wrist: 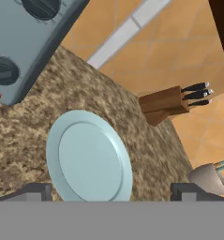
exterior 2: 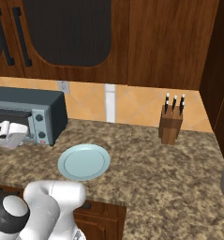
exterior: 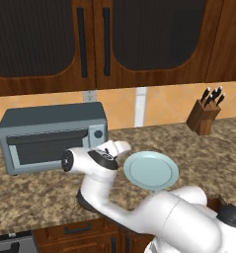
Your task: Pick up the kebab skewer and baguette bread, and place them inside the toaster oven. Close the toaster oven door and start by setting the timer.
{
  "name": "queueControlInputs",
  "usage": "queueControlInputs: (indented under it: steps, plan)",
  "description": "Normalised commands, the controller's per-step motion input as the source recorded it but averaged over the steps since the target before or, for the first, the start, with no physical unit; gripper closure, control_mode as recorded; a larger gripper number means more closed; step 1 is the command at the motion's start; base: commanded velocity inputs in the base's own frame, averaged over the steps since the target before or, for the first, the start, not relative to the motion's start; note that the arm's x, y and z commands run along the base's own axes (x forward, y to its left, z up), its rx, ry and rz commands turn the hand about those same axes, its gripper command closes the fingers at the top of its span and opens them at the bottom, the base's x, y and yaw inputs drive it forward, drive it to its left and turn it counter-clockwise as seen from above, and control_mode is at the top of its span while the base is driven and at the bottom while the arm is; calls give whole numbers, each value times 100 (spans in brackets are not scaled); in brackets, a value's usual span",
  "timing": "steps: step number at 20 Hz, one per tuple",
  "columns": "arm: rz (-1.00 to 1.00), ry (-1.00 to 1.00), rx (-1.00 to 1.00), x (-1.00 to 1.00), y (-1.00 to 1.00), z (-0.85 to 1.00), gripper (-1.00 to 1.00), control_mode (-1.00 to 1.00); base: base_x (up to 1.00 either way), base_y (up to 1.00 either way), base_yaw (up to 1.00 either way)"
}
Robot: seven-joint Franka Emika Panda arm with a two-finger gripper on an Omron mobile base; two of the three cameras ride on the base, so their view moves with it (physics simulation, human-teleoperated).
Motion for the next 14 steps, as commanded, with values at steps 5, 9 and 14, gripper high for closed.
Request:
queueControlInputs:
  steps: [5, 9, 14]
  plan:
    - [26, 76, -56, 32, 4, 8, -100, -100, 0, 0, 0]
    - [36, 52, -59, 11, 21, -6, -100, -100, 0, 0, 0]
    - [48, 24, -21, -10, 2, 0, -100, -100, 0, 0, 0]
